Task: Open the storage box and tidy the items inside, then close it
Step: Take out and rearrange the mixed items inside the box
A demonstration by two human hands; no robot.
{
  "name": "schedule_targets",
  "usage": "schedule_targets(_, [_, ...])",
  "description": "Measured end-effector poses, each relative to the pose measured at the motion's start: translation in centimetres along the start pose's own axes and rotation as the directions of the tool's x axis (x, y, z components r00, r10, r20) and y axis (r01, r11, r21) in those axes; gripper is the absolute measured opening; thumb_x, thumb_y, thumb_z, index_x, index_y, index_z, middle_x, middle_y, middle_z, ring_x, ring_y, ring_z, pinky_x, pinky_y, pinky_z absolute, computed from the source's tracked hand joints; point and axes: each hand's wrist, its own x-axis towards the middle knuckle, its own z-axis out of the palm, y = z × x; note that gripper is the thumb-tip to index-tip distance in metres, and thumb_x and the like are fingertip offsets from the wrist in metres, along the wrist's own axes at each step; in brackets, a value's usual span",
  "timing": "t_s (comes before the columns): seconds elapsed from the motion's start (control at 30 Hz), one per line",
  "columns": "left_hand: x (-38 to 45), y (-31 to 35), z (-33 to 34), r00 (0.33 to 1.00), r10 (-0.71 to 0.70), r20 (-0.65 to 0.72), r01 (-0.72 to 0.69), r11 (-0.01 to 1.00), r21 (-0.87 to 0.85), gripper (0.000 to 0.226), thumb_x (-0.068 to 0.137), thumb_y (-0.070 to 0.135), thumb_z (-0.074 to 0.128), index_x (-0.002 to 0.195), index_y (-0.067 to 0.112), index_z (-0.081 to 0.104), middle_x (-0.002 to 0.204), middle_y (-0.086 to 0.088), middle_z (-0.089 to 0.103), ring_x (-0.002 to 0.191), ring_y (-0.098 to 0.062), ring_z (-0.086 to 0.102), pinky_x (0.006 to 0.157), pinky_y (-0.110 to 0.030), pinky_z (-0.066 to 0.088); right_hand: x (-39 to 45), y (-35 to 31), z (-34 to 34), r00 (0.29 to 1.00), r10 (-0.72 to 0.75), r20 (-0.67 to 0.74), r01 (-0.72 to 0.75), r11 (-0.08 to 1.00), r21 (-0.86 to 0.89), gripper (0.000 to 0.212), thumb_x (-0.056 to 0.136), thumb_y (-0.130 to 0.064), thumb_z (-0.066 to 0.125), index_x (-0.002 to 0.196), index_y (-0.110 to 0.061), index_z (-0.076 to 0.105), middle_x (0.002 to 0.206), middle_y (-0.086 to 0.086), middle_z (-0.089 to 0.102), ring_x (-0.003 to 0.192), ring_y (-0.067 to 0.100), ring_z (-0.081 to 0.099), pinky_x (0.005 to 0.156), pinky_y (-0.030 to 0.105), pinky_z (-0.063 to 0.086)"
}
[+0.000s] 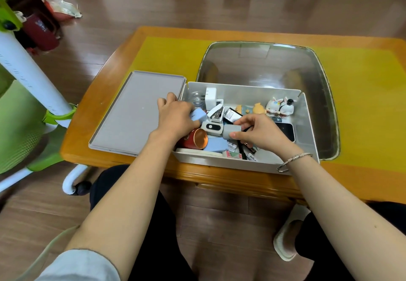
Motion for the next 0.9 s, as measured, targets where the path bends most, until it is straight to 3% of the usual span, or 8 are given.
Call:
schedule_targets(0.13, [-1.4, 0.0, -0.3, 0.975, -0.111, -0.191, 0.064, 0.969, -0.239, 0.032, 0.079, 0.038, 0.062, 0.107, 0.022, 0.067, 0.093, 0.000, 0.066, 0.102, -0.025, 0.037, 0.069, -0.030, 0.010, -0.2, -0.4, 0.5, 1.000, -0.011, -0.012, 0.011, 0.999, 0.045, 0.035, 0.072, -0.024, 0.081, 0.102, -0.017, 0.064, 0.086, 0.000, 0.066, 0.066, 0.013, 0.067, 0.065, 0.028, 0.057])
schedule_targets(0.23, [-1.8, 0.4, -0.9, 0.950, -0.212, -0.230, 0.088, 0.888, -0.452, 0.037, 0.085, 0.029, 0.060, 0.121, 0.019, 0.062, 0.112, 0.000, 0.065, 0.111, -0.024, 0.039, 0.078, -0.026, 0.016, -0.6, -0.7, 0.7, 0.997, -0.069, 0.027, 0.066, 0.995, 0.080, 0.042, 0.077, -0.011, 0.076, 0.115, -0.020, 0.060, 0.096, -0.007, 0.069, 0.072, 0.010, 0.070, 0.077, 0.027, 0.057])
schedule_targets(0.33, [-2.1, 1.3, -1.7, 0.952, -0.232, -0.201, 0.053, 0.770, -0.636, 0.037, 0.089, 0.021, 0.058, 0.125, 0.015, 0.060, 0.121, -0.002, 0.063, 0.117, -0.023, 0.047, 0.098, -0.032, 0.035, -1.3, -1.3, 0.3, 0.994, -0.106, 0.027, 0.105, 0.994, 0.024, 0.041, 0.084, -0.012, 0.069, 0.119, -0.028, 0.056, 0.081, -0.010, 0.069, 0.059, 0.005, 0.068, 0.056, 0.016, 0.053])
schedule_targets(0.4, [-2.4, 2.3, -2.2, 0.962, -0.200, -0.184, 0.001, 0.680, -0.734, 0.036, 0.090, 0.016, 0.057, 0.126, 0.014, 0.058, 0.122, -0.002, 0.060, 0.115, -0.020, 0.051, 0.097, -0.030, 0.041, -1.7, -1.7, -0.4, 0.991, -0.126, -0.041, 0.128, 0.990, 0.051, 0.034, 0.088, -0.011, 0.062, 0.118, -0.027, 0.055, 0.090, -0.008, 0.069, 0.062, 0.013, 0.068, 0.056, 0.029, 0.056])
schedule_targets(0.5, [-3.1, 4.1, -2.6, 0.980, -0.106, -0.168, -0.059, 0.651, -0.757, 0.035, 0.092, 0.014, 0.055, 0.127, 0.014, 0.055, 0.118, 0.003, 0.052, 0.109, -0.011, 0.050, 0.091, -0.019, 0.038, -2.4, -2.0, -1.9, 0.984, -0.128, -0.127, 0.156, 0.958, 0.242, 0.027, 0.094, -0.010, 0.052, 0.118, -0.024, 0.053, 0.108, 0.004, 0.062, 0.071, 0.020, 0.068, 0.069, 0.051, 0.055])
schedule_targets(0.67, [-4.2, 7.4, -1.3, 0.994, 0.031, -0.106, -0.101, 0.648, -0.755, 0.036, 0.095, 0.019, 0.054, 0.130, 0.014, 0.051, 0.119, 0.003, 0.047, 0.105, -0.006, 0.044, 0.088, -0.017, 0.036, -3.8, -1.1, -3.6, 0.983, -0.129, -0.131, 0.160, 0.950, 0.267, 0.036, 0.097, -0.010, 0.046, 0.131, -0.023, 0.046, 0.111, 0.015, 0.062, 0.079, 0.020, 0.068, 0.063, 0.027, 0.054])
schedule_targets(0.83, [-5.3, 10.4, 0.9, 0.993, 0.099, -0.072, -0.115, 0.557, -0.822, 0.038, 0.097, 0.008, 0.049, 0.135, 0.007, 0.044, 0.128, -0.005, 0.043, 0.117, -0.010, 0.041, 0.095, -0.006, 0.029, -5.2, 0.4, -3.5, 0.998, -0.057, -0.011, 0.058, 0.953, 0.296, 0.040, 0.094, -0.019, 0.054, 0.133, -0.012, 0.047, 0.110, 0.009, 0.067, 0.095, 0.013, 0.067, 0.079, 0.034, 0.055])
schedule_targets(0.9, [-5.5, 11.2, 1.5, 0.990, 0.105, -0.090, -0.132, 0.538, -0.832, 0.035, 0.096, 0.006, 0.049, 0.131, 0.006, 0.045, 0.124, -0.001, 0.044, 0.118, -0.013, 0.041, 0.096, -0.009, 0.029, -5.5, 1.0, -3.0, 0.995, -0.094, 0.035, 0.081, 0.959, 0.271, 0.031, 0.091, -0.015, 0.058, 0.122, -0.012, 0.054, 0.105, 0.002, 0.069, 0.092, 0.002, 0.066, 0.076, 0.023, 0.055])
